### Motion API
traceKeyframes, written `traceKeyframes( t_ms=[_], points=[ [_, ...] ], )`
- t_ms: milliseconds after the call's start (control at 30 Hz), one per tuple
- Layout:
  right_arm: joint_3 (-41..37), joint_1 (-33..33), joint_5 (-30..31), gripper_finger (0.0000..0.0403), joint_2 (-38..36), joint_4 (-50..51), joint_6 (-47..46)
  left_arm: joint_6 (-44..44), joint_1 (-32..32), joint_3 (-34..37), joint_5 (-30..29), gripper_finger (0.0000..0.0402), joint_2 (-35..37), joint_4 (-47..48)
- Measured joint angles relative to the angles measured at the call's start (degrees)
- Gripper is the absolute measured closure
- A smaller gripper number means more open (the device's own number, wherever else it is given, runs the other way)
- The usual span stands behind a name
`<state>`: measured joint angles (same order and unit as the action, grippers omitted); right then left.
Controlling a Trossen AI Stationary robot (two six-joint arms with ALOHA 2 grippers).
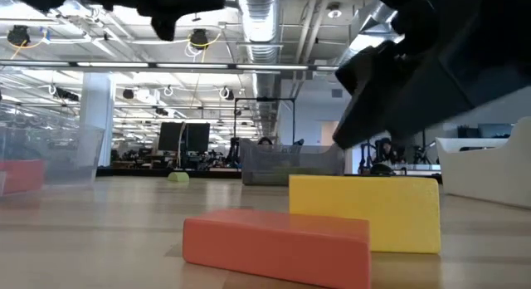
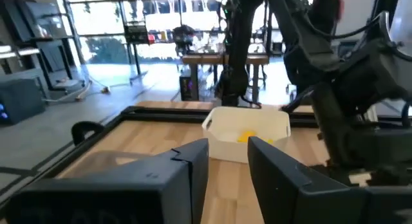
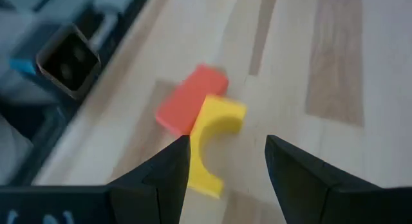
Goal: Sort & place blocks by color
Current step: Put the yellow block into the white bin
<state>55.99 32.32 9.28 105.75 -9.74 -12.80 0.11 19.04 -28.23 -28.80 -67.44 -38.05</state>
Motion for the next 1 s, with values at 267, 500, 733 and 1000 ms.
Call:
traceKeyframes(
  t_ms=[267, 500, 733, 1000],
  points=[
    [0.3, 2.4, -0.3, 0.0180, 1.0, -1.7, -5.4, -5.3, 1.7, 11.3, -3.6, 0.0304, 8.2, -7.7],
    [0.3, 3.3, 1.6, 0.0180, 3.4, -1.9, -9.1, -9.7, 2.9, 14.0, -3.0, 0.0304, 11.0, -8.0],
    [0.2, 2.0, 4.2, 0.0180, 6.3, -2.4, -12.5, -10.9, 3.7, 14.2, -2.8, 0.0304, 11.0, -7.8],
    [0.2, 1.2, 6.2, 0.0199, 6.2, 0.7, -12.7, -11.1, 4.1, 14.2, -2.8, 0.0304, 11.0, -7.7]
  ],
)
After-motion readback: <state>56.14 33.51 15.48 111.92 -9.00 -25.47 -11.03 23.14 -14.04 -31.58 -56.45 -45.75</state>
